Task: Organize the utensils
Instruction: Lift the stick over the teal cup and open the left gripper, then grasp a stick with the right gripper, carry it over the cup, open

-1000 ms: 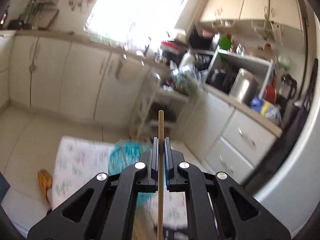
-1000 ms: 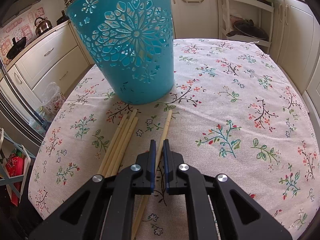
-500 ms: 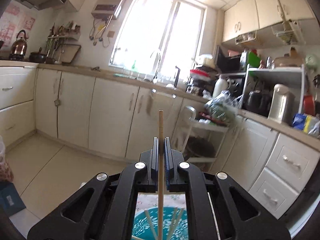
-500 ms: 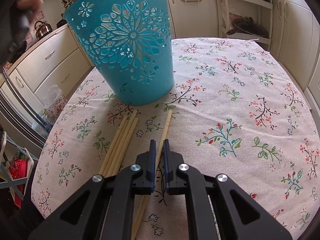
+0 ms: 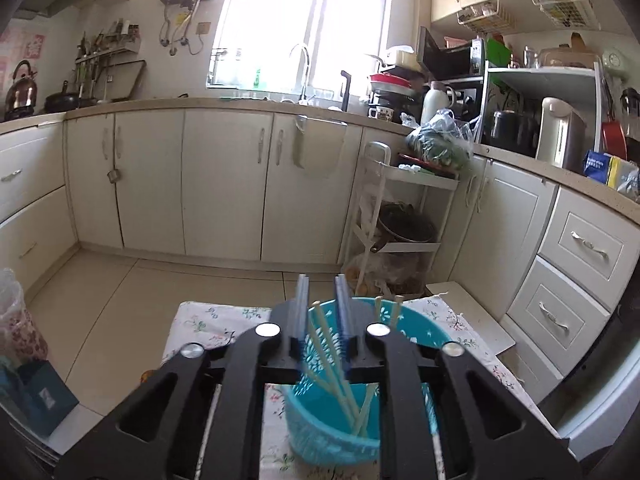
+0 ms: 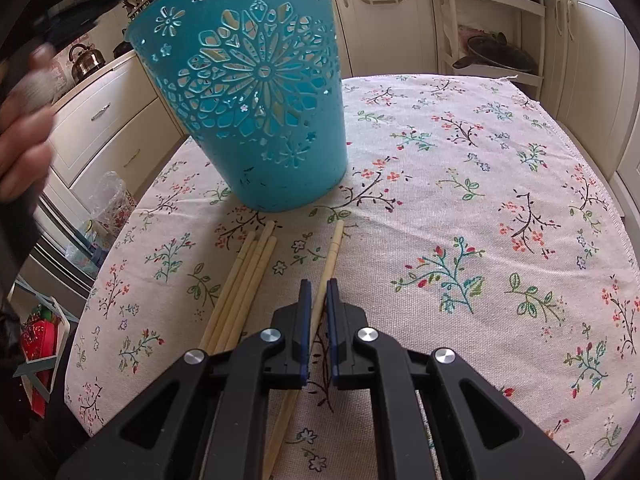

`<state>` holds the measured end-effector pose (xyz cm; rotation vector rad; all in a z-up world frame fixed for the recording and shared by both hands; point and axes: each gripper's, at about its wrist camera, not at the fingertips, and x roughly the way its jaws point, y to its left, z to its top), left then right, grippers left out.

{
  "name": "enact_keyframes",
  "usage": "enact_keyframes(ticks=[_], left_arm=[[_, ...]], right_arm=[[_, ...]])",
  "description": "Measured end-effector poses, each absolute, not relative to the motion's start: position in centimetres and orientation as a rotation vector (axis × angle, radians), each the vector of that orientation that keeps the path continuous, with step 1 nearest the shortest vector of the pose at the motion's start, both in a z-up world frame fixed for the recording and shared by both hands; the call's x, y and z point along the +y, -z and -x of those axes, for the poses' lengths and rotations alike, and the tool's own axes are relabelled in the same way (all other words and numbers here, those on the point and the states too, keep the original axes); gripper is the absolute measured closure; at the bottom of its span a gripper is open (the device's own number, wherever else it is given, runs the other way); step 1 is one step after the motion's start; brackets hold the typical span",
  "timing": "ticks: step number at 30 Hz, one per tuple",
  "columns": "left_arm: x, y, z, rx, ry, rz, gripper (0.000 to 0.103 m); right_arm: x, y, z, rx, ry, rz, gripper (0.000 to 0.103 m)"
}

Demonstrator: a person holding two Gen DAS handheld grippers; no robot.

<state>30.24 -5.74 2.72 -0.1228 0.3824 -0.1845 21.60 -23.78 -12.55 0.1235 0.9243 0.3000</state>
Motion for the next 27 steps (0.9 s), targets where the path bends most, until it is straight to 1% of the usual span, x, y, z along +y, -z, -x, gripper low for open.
enact_keyframes(ticks=[1,3,5,7,8,13,17,21,23,25,27], left_arm=[[-4.8,-2.9,-29.1,0.369,0.170,0.141,0.073],[-3.4,-3.0,-27.6,0.359,0.149,0.160,0.066],[-1.7,-2.8,-26.2,0.355,0.127,0.197,0.062],[0.0,-1.8,-25.0,0.371,0.087,0.238,0.051],[0.8,-0.8,-24.6,0.394,0.071,0.262,0.049],[2.5,5.8,-24.6,0.589,0.037,0.320,0.048],[1.7,10.2,-24.8,0.700,0.029,0.289,0.048],[0.8,11.7,-25.2,0.754,0.043,0.282,0.046],[1.0,11.9,-25.4,0.760,0.044,0.292,0.042],[1.2,12.4,-25.6,0.775,0.041,0.311,0.037],[1.4,12.8,-25.9,0.796,0.035,0.331,0.037]], right_arm=[[-23.8,12.6,-21.6,0.925,-0.301,-0.125,0.095],[-23.9,12.6,-21.7,0.924,-0.301,-0.121,0.095],[-23.8,12.6,-21.6,0.924,-0.298,-0.110,0.095],[-23.6,12.6,-21.5,0.924,-0.295,-0.098,0.095],[-23.4,12.5,-21.4,0.924,-0.292,-0.089,0.095],[-22.9,12.5,-21.1,0.919,-0.286,-0.049,0.095],[-23.7,12.5,-20.9,0.941,-0.302,-0.102,0.095],[-23.1,12.4,-20.7,0.935,-0.299,-0.029,0.095],[-22.7,12.4,-20.6,0.929,-0.295,-0.005,0.095],[-22.9,12.5,-20.5,0.932,-0.299,-0.029,0.095],[-23.7,12.5,-20.7,0.948,-0.310,-0.103,0.096]])
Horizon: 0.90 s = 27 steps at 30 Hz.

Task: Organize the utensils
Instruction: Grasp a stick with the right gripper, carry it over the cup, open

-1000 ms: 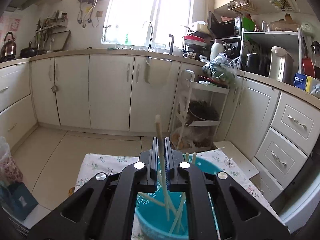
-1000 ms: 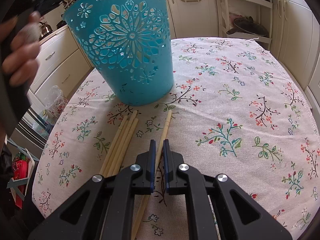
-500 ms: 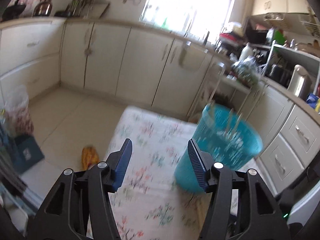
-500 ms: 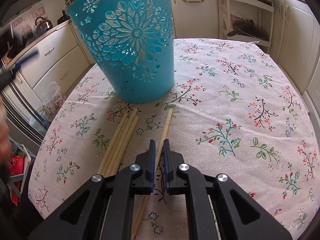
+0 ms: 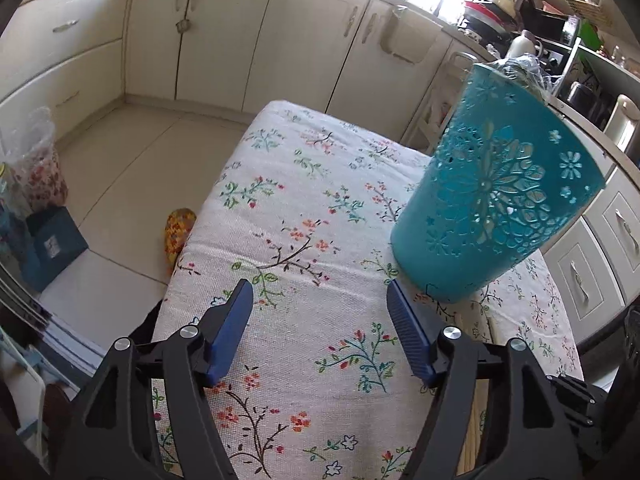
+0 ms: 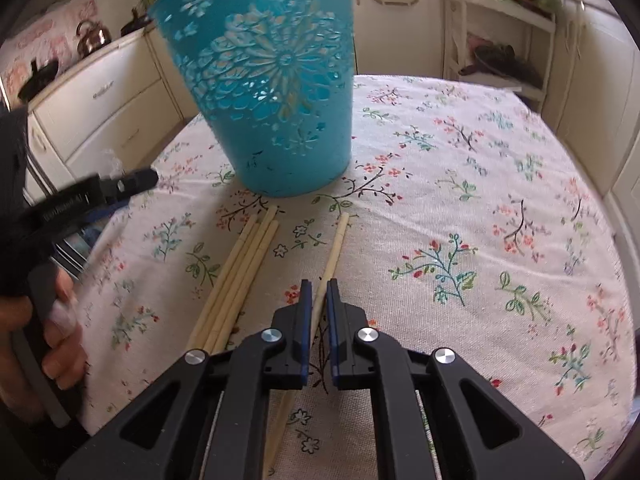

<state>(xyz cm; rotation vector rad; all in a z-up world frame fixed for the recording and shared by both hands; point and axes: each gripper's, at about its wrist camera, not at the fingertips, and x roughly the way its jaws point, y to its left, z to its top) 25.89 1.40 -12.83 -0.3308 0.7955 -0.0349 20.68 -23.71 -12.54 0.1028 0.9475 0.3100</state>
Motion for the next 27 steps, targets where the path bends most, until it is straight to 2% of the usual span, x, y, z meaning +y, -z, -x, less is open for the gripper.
enact_keyframes(ticks=[5,13,23,27], left_arm=[[1.3,13.2,-26.2,0.820,0.045,0.331,0.034],[1.3,13.4,-26.4,0.831,0.044,0.336,0.031],[1.4,13.4,-26.3,0.826,0.048,0.350,0.031],[1.5,13.5,-26.3,0.823,0.053,0.362,0.031]], right_arm=[[-26.1,12.3,-20.6,0.977,-0.376,-0.323,0.097],[-29.2,7.4,-18.3,0.793,-0.528,-0.571,0.098],[-27.7,-4.5,-19.2,0.505,-0.647,-0.513,0.098],[-27.0,-7.2,-20.6,0.456,-0.669,-0.490,0.098]])
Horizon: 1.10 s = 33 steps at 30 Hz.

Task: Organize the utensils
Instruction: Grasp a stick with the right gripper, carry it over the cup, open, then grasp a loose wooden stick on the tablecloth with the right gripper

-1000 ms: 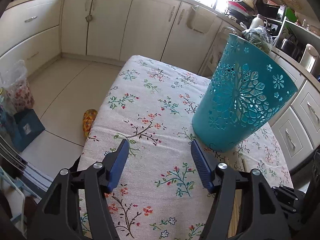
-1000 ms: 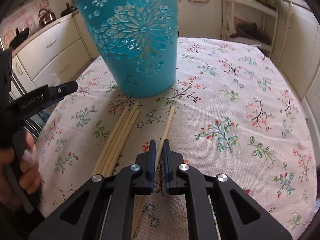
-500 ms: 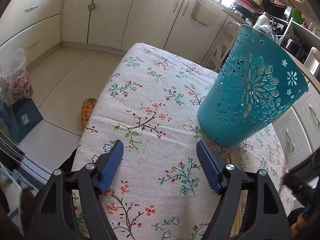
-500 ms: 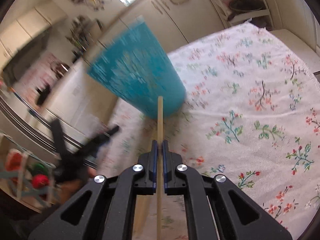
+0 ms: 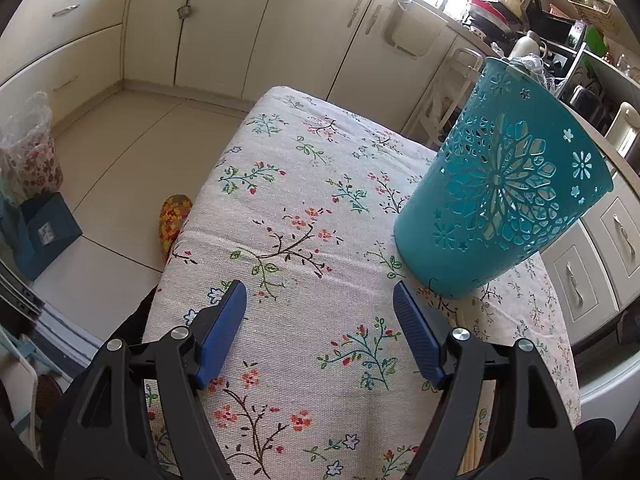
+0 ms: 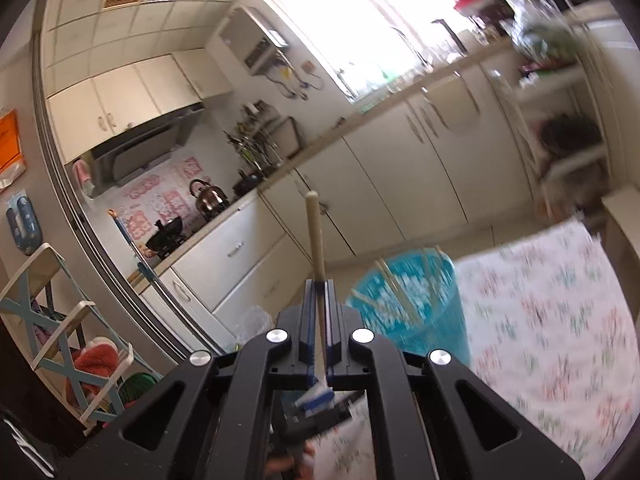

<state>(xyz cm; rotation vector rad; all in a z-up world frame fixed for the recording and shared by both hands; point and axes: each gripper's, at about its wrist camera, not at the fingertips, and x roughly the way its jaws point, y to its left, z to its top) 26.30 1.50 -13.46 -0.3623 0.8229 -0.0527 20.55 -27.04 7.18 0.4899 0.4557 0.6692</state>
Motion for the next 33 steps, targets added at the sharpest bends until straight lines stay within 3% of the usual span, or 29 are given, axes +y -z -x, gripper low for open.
enact_keyframes(ticks=[9,15,17,18,19,21,26,33], left_arm=[[1.6,13.5,-26.3,0.820,0.063,0.375,0.031],[1.7,13.5,-26.3,0.818,0.067,0.384,0.030],[1.5,13.5,-26.3,0.820,0.064,0.378,0.030],[1.5,13.5,-26.4,0.822,0.062,0.373,0.030],[1.4,13.5,-26.4,0.823,0.060,0.368,0.029],[1.4,13.5,-26.4,0.823,0.062,0.369,0.029],[1.3,13.5,-26.5,0.825,0.063,0.366,0.028],[1.2,13.5,-26.5,0.827,0.062,0.359,0.027]], right_arm=[[-26.2,-10.3,-24.5,0.407,-0.606,-0.403,0.101],[-25.7,-6.4,-24.9,0.540,-0.554,-0.330,0.101],[-26.3,-4.0,-24.3,0.594,-0.539,-0.323,0.086],[-26.6,-2.0,-23.7,0.639,-0.519,-0.324,0.061],[-26.6,0.1,-23.1,0.697,-0.512,-0.304,0.058],[-25.9,3.5,-21.6,0.807,-0.529,-0.209,0.058],[-24.4,8.9,-16.5,1.035,-0.578,-0.031,0.071],[-23.4,11.9,-12.4,1.134,-0.496,0.188,0.075]])
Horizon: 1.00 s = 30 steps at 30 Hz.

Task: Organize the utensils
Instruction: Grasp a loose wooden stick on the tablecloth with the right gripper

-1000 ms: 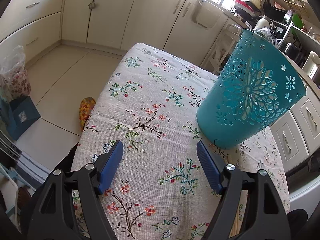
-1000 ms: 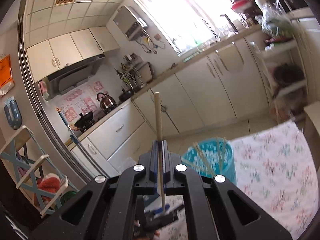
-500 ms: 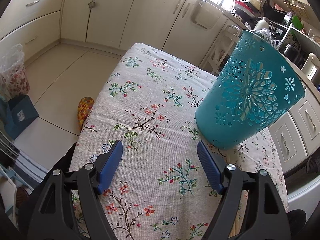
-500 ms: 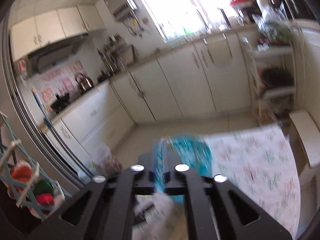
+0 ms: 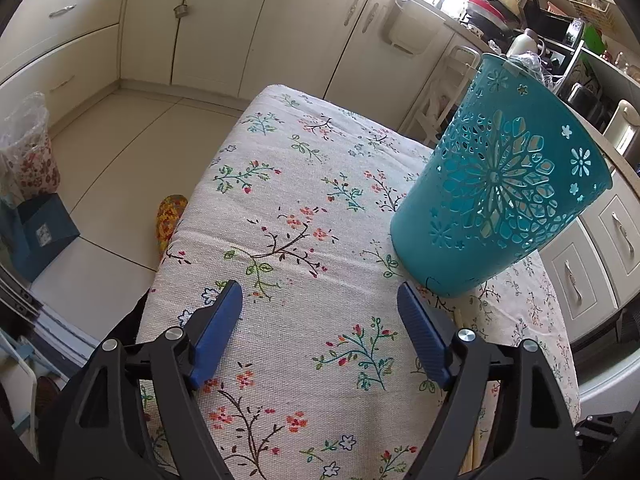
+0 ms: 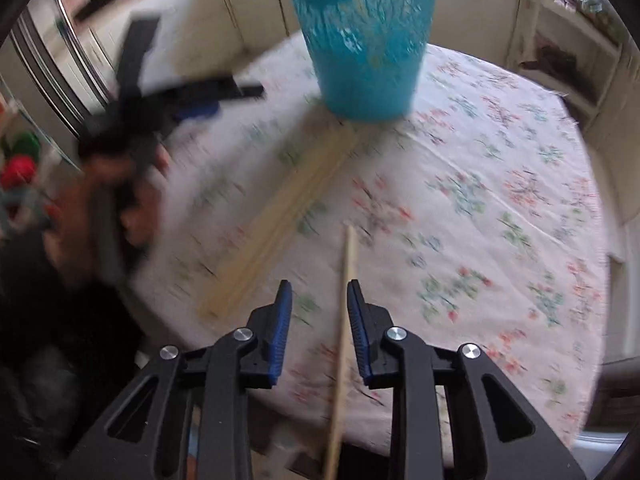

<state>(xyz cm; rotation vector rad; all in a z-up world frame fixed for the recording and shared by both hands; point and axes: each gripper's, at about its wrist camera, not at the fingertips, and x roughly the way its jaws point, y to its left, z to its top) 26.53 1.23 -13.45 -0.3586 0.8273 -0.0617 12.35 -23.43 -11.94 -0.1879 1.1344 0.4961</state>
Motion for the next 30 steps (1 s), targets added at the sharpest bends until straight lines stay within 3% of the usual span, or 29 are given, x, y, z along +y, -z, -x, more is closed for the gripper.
enact_keyframes(ticks=[2,7,9,15,18,19,24,27,30], left_arm=[[1.3,13.5,-26.5,0.827,0.062,0.360,0.027],[1.2,13.5,-26.5,0.826,0.063,0.361,0.027],[1.2,13.5,-26.5,0.827,0.062,0.358,0.027],[1.3,13.5,-26.5,0.825,0.065,0.365,0.026],[1.5,13.5,-26.4,0.821,0.073,0.378,0.026],[1.5,13.5,-26.4,0.821,0.073,0.379,0.026],[1.5,13.5,-26.4,0.823,0.073,0.374,0.026],[1.5,13.5,-26.4,0.825,0.070,0.368,0.026],[1.3,13.5,-26.5,0.831,0.064,0.352,0.025]], right_arm=[[-23.6,12.3,-12.2,1.146,-0.471,0.209,0.076],[-24.4,13.0,-13.0,1.147,-0.443,0.147,0.097],[-25.2,12.9,-14.3,1.140,-0.365,0.036,0.097],[-32.0,15.3,-17.7,1.142,-0.172,-0.659,0.094],[-31.4,12.5,-17.0,1.082,-0.222,-0.389,0.063],[-30.8,11.7,-16.6,1.062,-0.256,-0.271,0.060],[-25.4,10.9,-12.0,1.002,-0.541,0.618,0.055],[-23.9,12.7,-9.9,0.993,-0.669,0.962,0.055],[-23.3,13.0,-9.3,0.955,-0.768,1.036,0.055]])
